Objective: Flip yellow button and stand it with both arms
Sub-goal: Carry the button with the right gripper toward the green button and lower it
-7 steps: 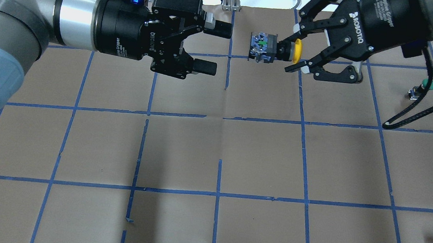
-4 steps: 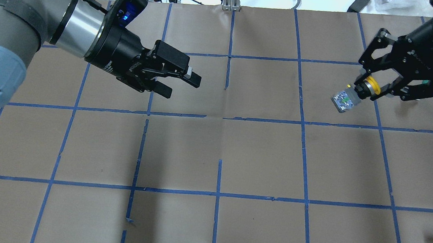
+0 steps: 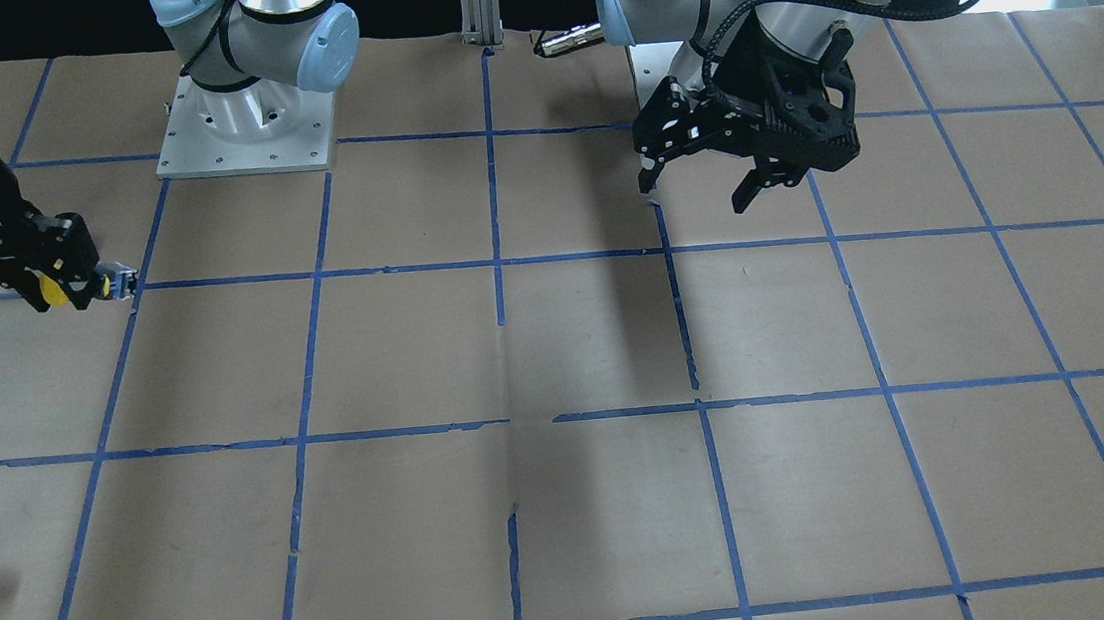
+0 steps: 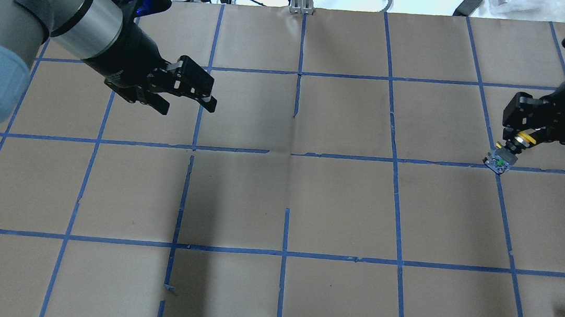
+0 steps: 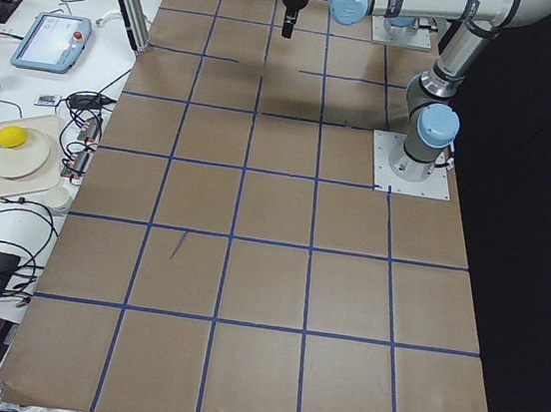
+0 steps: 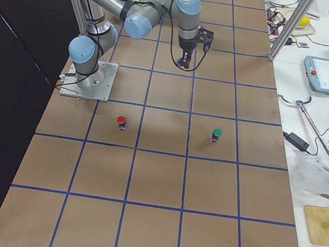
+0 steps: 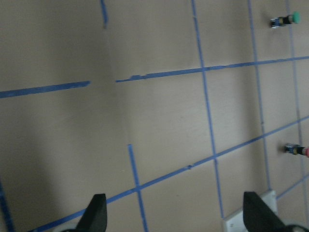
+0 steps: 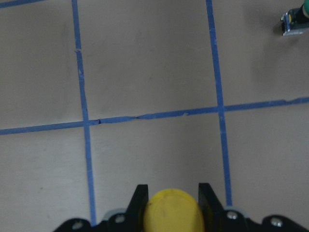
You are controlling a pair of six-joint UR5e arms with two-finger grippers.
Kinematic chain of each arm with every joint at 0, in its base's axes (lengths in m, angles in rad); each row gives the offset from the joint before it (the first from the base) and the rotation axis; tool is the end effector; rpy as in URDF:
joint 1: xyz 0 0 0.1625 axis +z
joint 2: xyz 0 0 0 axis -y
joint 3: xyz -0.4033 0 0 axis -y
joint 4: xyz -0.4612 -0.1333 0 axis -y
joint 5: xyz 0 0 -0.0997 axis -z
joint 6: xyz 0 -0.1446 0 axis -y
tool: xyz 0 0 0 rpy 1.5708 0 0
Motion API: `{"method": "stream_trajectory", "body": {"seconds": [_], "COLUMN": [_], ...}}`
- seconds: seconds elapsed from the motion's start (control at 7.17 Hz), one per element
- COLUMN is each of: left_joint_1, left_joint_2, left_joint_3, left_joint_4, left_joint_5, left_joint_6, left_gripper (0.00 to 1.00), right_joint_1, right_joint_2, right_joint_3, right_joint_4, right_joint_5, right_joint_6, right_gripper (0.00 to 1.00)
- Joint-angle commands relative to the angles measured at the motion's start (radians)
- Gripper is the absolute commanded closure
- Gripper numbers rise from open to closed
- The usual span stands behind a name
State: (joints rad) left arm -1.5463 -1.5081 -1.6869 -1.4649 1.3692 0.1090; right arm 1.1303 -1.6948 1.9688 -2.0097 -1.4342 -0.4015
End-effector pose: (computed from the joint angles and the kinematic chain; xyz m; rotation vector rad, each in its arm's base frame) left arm -0.1489 -0.5461 0.4041 -0.1321 -2.9395 0.0969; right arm -0.0816 -0.5320 0.3130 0.0425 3.0679 -0.3172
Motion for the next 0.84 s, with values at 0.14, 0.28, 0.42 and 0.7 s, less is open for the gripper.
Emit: {"method": "stream_trajectory", "body": {"seconds": [0.14, 0.28, 0.42, 0.7], "left_joint_1": [-0.061, -0.069, -0.066, -0.051], "left_joint_2": [-0.049, -0.070, -0.072, -0.063], "left_joint_3": [0.119, 0.137, 0.127, 0.142], "left_joint_4": [-0.053, -0.095, -0.095, -0.133], "left_joint_5": [0.241, 0.240, 0.240, 0.238], "left_joint_6": [-0.093, -0.119, -0.111, -0.013], "left_gripper": [0.00, 0.00, 0.00, 0.00], "right_joint_1": [-0.127, -0.147, -0.182, -0.280], "right_joint_2": [0.001, 0.026, 0.074, 0.194], "right_joint_3": [0.113, 0.149, 0.174, 0.179], "right_joint_4": [-0.231, -0.312, -0.415, -0.554], "right_joint_5": [0.008, 0.008, 0.008, 0.058], "right_joint_6": [-0.309, -0.374, -0.448, -0.528], "right_gripper": [0.77, 0.78, 0.78, 0.78]}}
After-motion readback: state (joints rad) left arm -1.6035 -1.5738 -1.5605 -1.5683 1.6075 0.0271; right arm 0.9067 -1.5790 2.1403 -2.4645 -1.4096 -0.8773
